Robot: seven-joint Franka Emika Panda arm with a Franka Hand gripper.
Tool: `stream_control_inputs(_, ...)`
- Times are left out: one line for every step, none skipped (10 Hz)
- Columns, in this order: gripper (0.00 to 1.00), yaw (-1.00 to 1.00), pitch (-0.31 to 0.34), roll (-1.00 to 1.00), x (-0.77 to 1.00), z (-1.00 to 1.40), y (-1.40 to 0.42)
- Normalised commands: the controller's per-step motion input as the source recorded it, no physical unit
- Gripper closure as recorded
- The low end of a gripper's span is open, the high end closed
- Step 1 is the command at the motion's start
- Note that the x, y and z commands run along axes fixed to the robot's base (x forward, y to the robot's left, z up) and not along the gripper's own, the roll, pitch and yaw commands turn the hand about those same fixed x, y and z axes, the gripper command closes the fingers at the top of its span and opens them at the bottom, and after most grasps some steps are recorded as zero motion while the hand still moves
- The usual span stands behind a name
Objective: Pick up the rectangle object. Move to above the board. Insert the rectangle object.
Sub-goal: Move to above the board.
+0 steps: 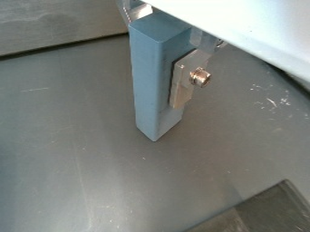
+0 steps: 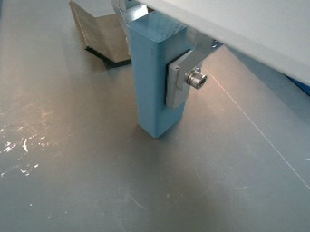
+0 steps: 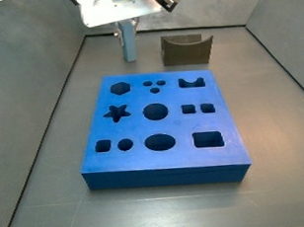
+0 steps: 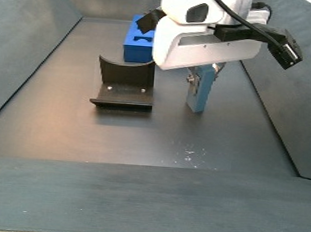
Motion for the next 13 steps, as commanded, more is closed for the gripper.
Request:
stream_control_inputs(1.00,-0.30,0.011,-0.61,-0.09,1.00,-0.08)
stream_control_inputs(1.00,-0.24,-0.006,-0.57,-0.09,1.00,-0.07)
stream_control_inputs(1.00,-0.19,-0.025,-0.55,-0.09,1.00,-0.07)
stream_control_inputs(1.00,-0.12,-0.049,-0.50,-0.09,1.00,-0.06)
stream_control_inputs(1.00,-0.09,-0.044,-0.45,-0.09,1.00,-0.06)
stream_control_inputs(1.00,-0.06,-0.036,-0.34,-0.09,1.00,-0.05)
stream_control_inputs(1.00,-0.05,-0.026,-0.29,-0.08,1.00,-0.05)
stream_control_inputs(1.00,-0.04,-0.011,-0.24,-0.08,1.00,-0.04)
stream_control_inputs(1.00,-0.03,0.003,-0.20,-0.08,1.00,-0.04)
stream_control_inputs(1.00,-0.03,0.012,-0.17,-0.08,1.00,-0.03)
stream_control_inputs(1.00,-0.03,0.028,-0.14,-0.08,1.00,-0.03)
stream_control_inputs(1.00,-0.02,0.052,-0.09,-0.07,1.00,-0.02)
stream_control_inputs(1.00,-0.01,0.077,-0.06,-0.06,1.00,-0.01)
